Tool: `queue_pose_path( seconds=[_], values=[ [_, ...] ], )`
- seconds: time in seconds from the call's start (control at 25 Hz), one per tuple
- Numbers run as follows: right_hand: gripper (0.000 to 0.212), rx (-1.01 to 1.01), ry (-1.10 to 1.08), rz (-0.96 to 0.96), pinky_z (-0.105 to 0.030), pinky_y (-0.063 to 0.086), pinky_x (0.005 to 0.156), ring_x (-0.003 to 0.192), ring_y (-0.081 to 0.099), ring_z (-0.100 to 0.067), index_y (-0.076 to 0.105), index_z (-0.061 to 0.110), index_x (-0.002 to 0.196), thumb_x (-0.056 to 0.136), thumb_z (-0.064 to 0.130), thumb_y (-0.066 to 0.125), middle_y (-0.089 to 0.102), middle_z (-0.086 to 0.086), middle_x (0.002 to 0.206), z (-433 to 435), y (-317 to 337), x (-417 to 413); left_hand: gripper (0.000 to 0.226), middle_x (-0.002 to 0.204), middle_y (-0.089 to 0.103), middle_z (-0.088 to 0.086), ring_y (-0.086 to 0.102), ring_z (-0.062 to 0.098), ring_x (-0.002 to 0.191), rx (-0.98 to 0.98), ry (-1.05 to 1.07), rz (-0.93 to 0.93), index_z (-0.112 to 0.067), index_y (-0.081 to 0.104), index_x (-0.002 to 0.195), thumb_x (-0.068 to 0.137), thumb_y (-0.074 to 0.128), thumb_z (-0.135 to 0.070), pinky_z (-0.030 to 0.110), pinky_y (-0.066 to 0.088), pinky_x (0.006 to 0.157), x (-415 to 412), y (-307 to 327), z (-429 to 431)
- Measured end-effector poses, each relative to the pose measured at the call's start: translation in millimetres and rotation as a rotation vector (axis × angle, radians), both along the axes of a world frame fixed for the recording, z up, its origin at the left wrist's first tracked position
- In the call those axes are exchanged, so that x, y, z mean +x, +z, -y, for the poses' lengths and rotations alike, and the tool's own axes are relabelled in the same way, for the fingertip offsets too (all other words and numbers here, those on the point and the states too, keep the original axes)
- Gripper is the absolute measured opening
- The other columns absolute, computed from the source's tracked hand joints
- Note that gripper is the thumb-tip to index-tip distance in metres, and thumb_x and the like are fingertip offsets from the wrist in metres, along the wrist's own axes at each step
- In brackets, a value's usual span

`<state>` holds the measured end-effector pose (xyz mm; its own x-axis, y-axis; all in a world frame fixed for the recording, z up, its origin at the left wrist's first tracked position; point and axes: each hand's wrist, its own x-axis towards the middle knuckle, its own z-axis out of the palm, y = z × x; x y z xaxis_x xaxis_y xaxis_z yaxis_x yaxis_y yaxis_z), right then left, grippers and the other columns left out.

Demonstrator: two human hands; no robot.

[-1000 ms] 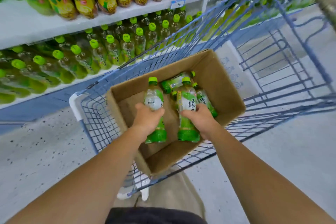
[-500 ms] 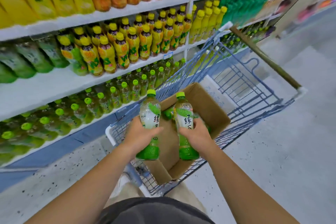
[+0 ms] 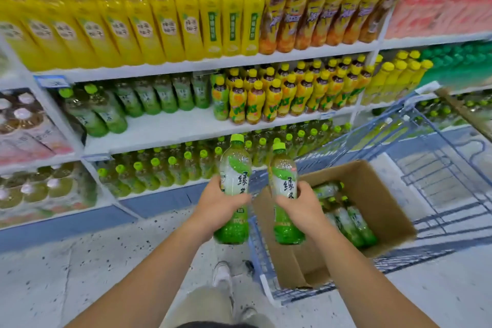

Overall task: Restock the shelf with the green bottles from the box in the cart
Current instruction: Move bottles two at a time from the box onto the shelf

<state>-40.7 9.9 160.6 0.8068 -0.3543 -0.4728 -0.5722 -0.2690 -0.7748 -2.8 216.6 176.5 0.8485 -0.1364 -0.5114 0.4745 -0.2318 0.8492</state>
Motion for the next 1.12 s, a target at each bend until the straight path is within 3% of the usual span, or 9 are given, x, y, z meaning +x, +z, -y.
queue_pose_path(
  seconds=[0.08,0.24,0.36,0.76,0.96,1.12],
  values=[
    [0.032,0.019,0.069,0.017,-0.034,0.051,0.065,0.083,0.065,-0.013,0.054,0.031,0.099,0.076,0.032,0.077,0.067,0.005,0.095,-23.7,3.7,11.4,0.046,0.096,0.074,-0.003,0.073,0.018,0.085,-0.010,0.069,0.000,-0.030,0.059,0.108,0.070,0.085,-0.030,0.042,0.060,0.076,-5.7,6.9,-25.4],
    [0.037,0.003,0.164,0.040,-0.032,0.050,0.061,0.082,0.066,-0.013,0.053,0.032,0.102,0.073,0.038,0.077,0.068,0.006,0.096,-77.2,6.0,27.8,0.040,0.084,0.075,-0.004,0.074,0.015,0.074,-0.046,0.160,0.011,-0.028,0.064,0.103,0.068,0.083,-0.024,0.035,0.059,0.063,-10.4,14.0,-78.4],
    [0.037,-0.013,0.203,0.036,-0.032,0.050,0.059,0.080,0.066,-0.013,0.052,0.033,0.100,0.072,0.041,0.075,0.068,0.007,0.094,-114.2,6.7,42.0,0.039,0.080,0.076,-0.006,0.074,0.013,0.071,-0.074,0.203,0.007,-0.026,0.065,0.100,0.065,0.082,-0.022,0.034,0.058,0.062,-5.8,17.2,-114.3],
    [0.041,-0.076,0.203,0.087,-0.028,0.046,0.057,0.080,0.063,-0.012,0.055,0.023,0.105,0.073,0.035,0.078,0.066,0.003,0.094,-253.0,7.2,132.7,0.039,0.078,0.076,-0.005,0.074,0.015,0.071,-0.106,0.236,0.055,-0.023,0.066,0.097,0.059,0.077,-0.024,0.030,0.057,0.056,85.1,25.2,-246.1],
    [0.037,-0.120,0.188,0.120,-0.027,0.042,0.053,0.077,0.061,-0.008,0.053,0.029,0.096,0.072,0.036,0.079,0.065,0.006,0.090,-287.5,-1.0,180.0,0.045,0.089,0.074,-0.001,0.072,0.020,0.083,0.016,0.279,0.098,-0.027,0.063,0.097,0.055,0.080,-0.031,0.043,0.061,0.074,139.6,1.3,-285.2],
    [0.035,-0.124,0.186,0.141,-0.018,0.040,0.049,0.072,0.060,0.003,0.049,0.033,0.087,0.073,0.034,0.080,0.063,0.012,0.087,-303.6,-34.3,215.6,0.047,0.089,0.074,-0.008,0.071,0.012,0.083,0.091,0.255,0.148,-0.030,0.063,0.098,0.055,0.081,-0.033,0.040,0.059,0.076,181.2,-37.5,-291.2]
  ],
)
